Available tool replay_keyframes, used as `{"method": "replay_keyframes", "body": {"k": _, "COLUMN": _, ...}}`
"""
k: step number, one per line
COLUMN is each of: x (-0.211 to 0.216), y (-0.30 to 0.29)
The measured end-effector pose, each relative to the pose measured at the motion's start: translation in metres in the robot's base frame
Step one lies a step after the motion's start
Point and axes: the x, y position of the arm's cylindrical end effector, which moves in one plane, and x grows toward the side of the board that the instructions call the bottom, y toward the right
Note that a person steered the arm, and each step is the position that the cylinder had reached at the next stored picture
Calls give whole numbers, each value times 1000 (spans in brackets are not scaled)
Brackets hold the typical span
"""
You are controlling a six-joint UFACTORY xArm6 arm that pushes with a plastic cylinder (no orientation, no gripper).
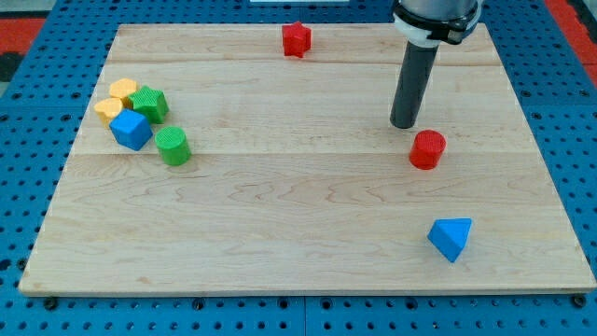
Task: Move the red circle slightly to the down
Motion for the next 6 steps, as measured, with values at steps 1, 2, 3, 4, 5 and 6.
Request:
{"method": "replay_keyframes", "body": {"k": 1, "x": 49, "y": 31}}
{"method": "replay_keyframes", "body": {"k": 2, "x": 71, "y": 31}}
{"method": "replay_keyframes", "body": {"k": 3, "x": 48, "y": 33}}
{"method": "replay_keyframes", "body": {"k": 4, "x": 54, "y": 97}}
{"method": "replay_keyframes", "body": {"k": 5, "x": 50, "y": 51}}
{"method": "replay_keyframes", "body": {"k": 6, "x": -10, "y": -46}}
